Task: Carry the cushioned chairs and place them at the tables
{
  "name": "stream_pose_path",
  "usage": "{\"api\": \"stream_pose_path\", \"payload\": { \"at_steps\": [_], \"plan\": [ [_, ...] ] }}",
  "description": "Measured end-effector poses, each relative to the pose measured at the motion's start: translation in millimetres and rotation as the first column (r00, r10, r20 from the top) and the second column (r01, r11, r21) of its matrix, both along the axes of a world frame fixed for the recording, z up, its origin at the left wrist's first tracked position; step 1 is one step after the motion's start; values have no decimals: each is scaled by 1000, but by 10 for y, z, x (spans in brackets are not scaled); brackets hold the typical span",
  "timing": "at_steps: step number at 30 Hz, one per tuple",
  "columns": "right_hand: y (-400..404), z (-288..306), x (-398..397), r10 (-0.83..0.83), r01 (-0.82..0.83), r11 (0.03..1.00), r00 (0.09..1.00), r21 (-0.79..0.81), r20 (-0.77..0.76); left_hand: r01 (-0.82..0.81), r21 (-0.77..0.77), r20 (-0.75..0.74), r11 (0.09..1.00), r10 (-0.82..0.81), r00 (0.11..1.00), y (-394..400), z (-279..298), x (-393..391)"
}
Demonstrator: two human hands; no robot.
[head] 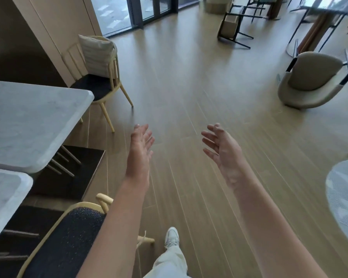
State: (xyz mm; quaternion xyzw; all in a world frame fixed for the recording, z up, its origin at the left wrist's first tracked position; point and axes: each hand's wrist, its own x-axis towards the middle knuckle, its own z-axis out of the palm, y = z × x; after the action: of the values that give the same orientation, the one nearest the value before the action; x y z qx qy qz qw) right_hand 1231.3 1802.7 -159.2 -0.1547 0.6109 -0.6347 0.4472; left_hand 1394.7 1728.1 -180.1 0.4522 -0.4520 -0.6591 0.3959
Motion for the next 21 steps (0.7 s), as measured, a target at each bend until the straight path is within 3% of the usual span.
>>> {"api": "stream_pose_path", "payload": {
  "at_steps": [13, 21],
  "plan": [
    [-1675, 22, -1352, -75, 75, 997, 997, -20, -6, 107, -40, -53, 993, -110, 993, -1913, 251, -1491],
    [-3166, 118, -2290, 93, -94, 994, 996, -47, -17, -19, -96, -17, 995, 17, 1000, -3054, 369, -2278]
  ]
}}
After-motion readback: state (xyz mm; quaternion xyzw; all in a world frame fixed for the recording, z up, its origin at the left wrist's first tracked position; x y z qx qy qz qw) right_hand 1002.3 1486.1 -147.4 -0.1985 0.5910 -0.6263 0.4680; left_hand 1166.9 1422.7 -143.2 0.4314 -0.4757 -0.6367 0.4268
